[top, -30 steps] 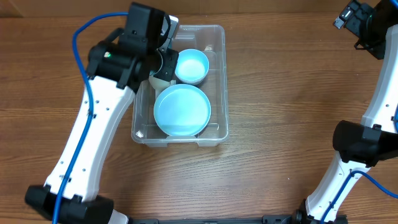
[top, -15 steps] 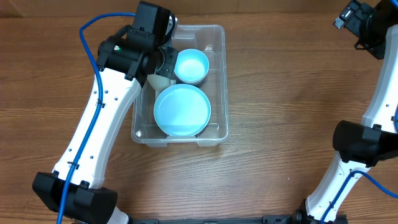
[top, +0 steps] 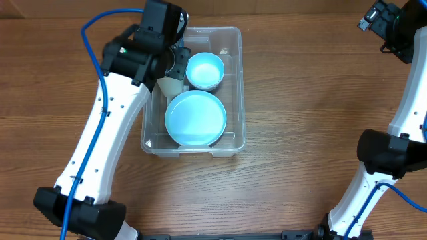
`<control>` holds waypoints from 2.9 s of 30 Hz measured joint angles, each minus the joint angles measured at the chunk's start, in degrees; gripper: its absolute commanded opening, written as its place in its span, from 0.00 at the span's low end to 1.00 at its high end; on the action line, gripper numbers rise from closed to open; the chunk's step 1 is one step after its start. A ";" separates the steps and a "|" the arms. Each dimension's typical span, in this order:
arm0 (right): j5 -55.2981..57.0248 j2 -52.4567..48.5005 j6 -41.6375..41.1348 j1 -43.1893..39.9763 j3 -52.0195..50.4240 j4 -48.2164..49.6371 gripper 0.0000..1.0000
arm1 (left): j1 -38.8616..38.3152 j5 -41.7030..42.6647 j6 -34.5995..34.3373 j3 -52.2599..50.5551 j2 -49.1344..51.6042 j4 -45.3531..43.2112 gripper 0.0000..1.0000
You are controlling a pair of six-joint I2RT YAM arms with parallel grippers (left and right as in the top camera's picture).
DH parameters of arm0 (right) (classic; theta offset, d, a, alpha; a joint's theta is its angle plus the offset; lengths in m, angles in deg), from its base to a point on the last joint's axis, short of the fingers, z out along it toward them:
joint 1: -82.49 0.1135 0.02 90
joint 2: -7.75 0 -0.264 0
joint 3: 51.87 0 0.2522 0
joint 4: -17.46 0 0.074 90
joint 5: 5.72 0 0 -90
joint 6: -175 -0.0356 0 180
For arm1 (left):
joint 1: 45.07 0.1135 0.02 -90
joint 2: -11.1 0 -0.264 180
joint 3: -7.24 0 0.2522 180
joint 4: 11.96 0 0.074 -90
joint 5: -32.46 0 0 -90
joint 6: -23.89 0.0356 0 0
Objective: Pack container
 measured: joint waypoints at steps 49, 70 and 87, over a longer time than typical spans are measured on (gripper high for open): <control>0.00 0.00 0.00 0.00 0.00 -0.07 1.00 | 5.79 -7.91 -15.47 -26.21 -58.53 0.70 1.00; 0.00 0.00 0.00 0.00 0.00 -0.02 1.00 | 5.79 0.24 -15.26 -63.69 -67.23 -12.11 1.00; 0.00 0.00 0.00 0.00 0.00 -0.04 1.00 | 5.09 0.52 -15.26 -71.21 -75.10 -5.27 1.00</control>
